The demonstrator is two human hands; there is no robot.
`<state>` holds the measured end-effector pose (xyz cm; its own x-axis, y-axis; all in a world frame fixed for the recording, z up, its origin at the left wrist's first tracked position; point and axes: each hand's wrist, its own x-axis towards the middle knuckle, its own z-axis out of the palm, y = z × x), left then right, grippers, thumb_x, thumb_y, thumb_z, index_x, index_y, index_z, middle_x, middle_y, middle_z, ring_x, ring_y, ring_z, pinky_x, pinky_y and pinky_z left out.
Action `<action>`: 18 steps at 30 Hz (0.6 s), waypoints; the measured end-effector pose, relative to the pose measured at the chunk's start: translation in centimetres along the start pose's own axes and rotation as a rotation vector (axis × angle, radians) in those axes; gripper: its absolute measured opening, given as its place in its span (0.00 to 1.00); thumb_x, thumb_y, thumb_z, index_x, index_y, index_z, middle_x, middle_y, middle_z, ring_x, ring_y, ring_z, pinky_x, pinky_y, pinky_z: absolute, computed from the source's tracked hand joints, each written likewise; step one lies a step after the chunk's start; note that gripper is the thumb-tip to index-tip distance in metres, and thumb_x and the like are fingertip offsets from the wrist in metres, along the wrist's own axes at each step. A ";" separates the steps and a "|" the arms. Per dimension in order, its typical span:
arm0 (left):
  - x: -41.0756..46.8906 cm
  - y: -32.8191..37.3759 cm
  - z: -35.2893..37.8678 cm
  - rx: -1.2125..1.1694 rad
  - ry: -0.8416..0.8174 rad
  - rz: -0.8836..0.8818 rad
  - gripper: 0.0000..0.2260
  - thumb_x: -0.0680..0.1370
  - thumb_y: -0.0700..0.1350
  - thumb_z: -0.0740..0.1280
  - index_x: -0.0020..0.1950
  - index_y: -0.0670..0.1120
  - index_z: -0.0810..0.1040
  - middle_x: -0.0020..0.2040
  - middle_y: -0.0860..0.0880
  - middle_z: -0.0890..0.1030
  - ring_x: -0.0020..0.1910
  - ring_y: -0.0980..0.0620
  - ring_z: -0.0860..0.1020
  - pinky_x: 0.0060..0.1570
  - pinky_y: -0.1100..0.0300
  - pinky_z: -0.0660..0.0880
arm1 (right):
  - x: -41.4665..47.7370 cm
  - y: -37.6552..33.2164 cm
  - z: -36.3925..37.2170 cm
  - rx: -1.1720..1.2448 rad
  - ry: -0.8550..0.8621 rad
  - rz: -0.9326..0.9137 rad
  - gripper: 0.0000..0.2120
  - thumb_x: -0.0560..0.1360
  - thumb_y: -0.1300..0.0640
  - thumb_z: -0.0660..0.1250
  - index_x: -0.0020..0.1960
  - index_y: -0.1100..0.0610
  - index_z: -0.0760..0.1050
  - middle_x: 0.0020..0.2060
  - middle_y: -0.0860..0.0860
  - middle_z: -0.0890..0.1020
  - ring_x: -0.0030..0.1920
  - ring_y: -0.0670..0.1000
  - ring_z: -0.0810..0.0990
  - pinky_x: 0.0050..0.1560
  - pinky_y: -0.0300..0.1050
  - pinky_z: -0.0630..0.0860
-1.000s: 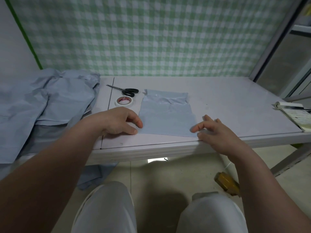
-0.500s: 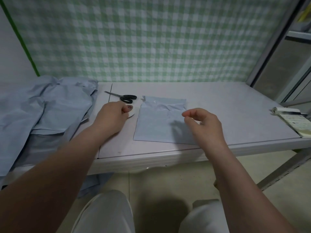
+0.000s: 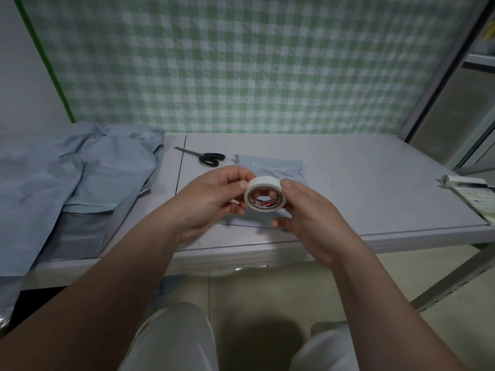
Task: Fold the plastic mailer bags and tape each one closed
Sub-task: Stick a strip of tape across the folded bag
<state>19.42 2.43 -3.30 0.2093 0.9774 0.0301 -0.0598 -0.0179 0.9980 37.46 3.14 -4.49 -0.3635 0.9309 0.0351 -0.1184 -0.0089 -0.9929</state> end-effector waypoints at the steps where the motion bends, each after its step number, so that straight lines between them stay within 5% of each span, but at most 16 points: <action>1: 0.0 0.1 0.3 0.063 0.030 0.035 0.09 0.80 0.36 0.59 0.49 0.44 0.78 0.43 0.47 0.79 0.40 0.54 0.75 0.41 0.63 0.75 | -0.1 0.1 -0.1 -0.006 -0.003 -0.026 0.12 0.76 0.49 0.60 0.50 0.54 0.80 0.45 0.48 0.82 0.47 0.45 0.79 0.41 0.43 0.75; 6: -0.6 0.3 2.1 0.272 0.311 0.202 0.09 0.77 0.40 0.67 0.50 0.54 0.81 0.48 0.54 0.83 0.45 0.56 0.81 0.53 0.60 0.76 | -0.5 0.4 0.2 -0.202 0.089 -0.159 0.09 0.80 0.54 0.60 0.49 0.56 0.78 0.47 0.45 0.83 0.52 0.43 0.80 0.51 0.45 0.77; 9: -1.0 0.6 3.0 0.442 0.452 0.284 0.08 0.75 0.41 0.69 0.53 0.50 0.83 0.46 0.61 0.82 0.44 0.64 0.80 0.50 0.71 0.74 | -0.4 1.1 0.6 -0.321 0.224 -0.250 0.08 0.77 0.52 0.64 0.46 0.54 0.79 0.47 0.46 0.82 0.50 0.45 0.79 0.54 0.52 0.77; 14: -1.5 0.7 4.0 0.591 0.520 0.335 0.09 0.75 0.42 0.70 0.54 0.48 0.83 0.44 0.63 0.79 0.42 0.72 0.77 0.48 0.78 0.71 | -0.6 1.5 1.5 -0.417 0.317 -0.432 0.07 0.75 0.56 0.67 0.38 0.50 0.76 0.43 0.43 0.80 0.50 0.40 0.77 0.47 0.29 0.70; 18: -1.8 0.7 4.7 0.662 0.573 0.406 0.06 0.75 0.40 0.70 0.49 0.46 0.85 0.40 0.60 0.81 0.38 0.70 0.76 0.45 0.78 0.70 | -0.6 1.9 1.9 -0.441 0.371 -0.471 0.06 0.74 0.52 0.65 0.38 0.46 0.76 0.43 0.40 0.79 0.52 0.43 0.77 0.49 0.32 0.72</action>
<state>23.54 -0.34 -2.40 -0.2251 0.8218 0.5234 0.5764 -0.3208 0.7516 35.72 1.91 -6.22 -0.0209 0.8629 0.5049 0.2252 0.4961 -0.8386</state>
